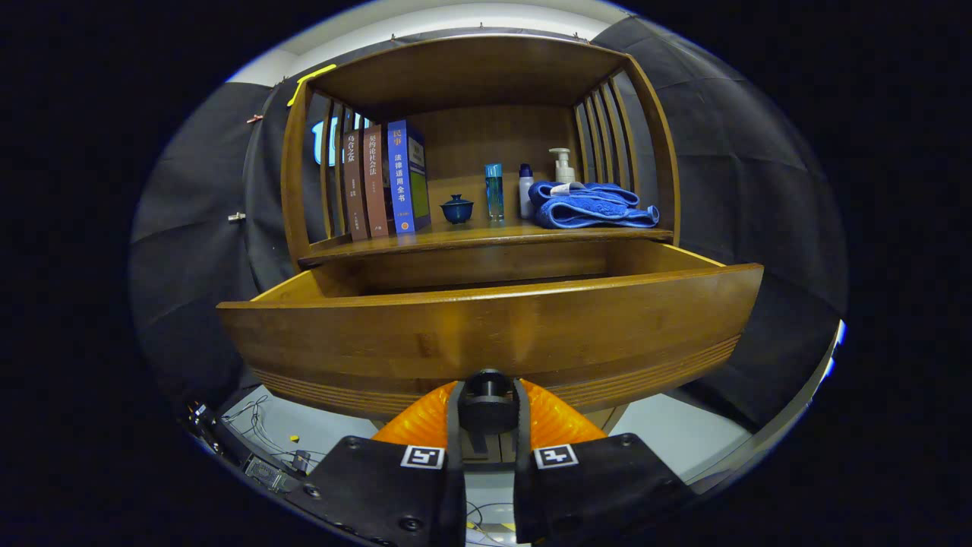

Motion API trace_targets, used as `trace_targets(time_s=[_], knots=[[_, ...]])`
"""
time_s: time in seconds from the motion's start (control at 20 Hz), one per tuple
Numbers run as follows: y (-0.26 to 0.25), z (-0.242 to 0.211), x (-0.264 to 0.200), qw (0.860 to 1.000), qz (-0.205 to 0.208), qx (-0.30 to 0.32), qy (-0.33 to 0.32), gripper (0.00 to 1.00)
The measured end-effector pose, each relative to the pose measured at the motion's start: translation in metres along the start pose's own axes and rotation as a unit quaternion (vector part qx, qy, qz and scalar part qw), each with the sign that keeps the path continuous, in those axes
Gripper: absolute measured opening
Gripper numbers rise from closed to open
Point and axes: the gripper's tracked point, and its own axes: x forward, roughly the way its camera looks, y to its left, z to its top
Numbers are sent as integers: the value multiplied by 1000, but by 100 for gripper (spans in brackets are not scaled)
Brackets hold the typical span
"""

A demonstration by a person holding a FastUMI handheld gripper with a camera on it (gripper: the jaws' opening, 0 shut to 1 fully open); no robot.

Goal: Pull open the drawer, take out the items inside it, and place them on the countertop above the cabinet.

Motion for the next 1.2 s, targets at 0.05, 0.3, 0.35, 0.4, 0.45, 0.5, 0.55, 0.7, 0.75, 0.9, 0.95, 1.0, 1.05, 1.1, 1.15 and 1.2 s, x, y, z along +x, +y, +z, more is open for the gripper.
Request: trace_targets(time_s=[0.05,0.3,0.35,0.4,0.45,0.5,0.55,0.7,0.75,0.9,0.95,1.0,1.05,1.1,1.15,1.2], knots=[[-1,-3,-6,1000,0,-4,0,28],[-1,-12,-26,1000,2,-8,-1,28],[0,-13,-30,1000,4,-8,-1,28],[-6,-22,-36,1000,6,-10,-4,28],[-5,-24,-37,1000,9,-12,-5,28],[-6,-25,-37,1000,11,-17,-6,29],[-7,-26,-35,1000,12,-18,-6,33],[-7,-23,-41,1000,15,-24,-10,48],[-8,-20,-42,999,16,-33,-17,53],[-7,-15,-51,999,19,-44,-22,81],[-7,-13,-55,999,21,-37,-26,90],[-6,-5,-62,999,26,-24,-35,99],[-6,8,-69,998,30,-7,-48,99],[-8,22,-74,997,31,10,-63,99],[-12,39,-79,996,32,24,-77,99],[-12,52,-83,995,36,31,-89,99]])
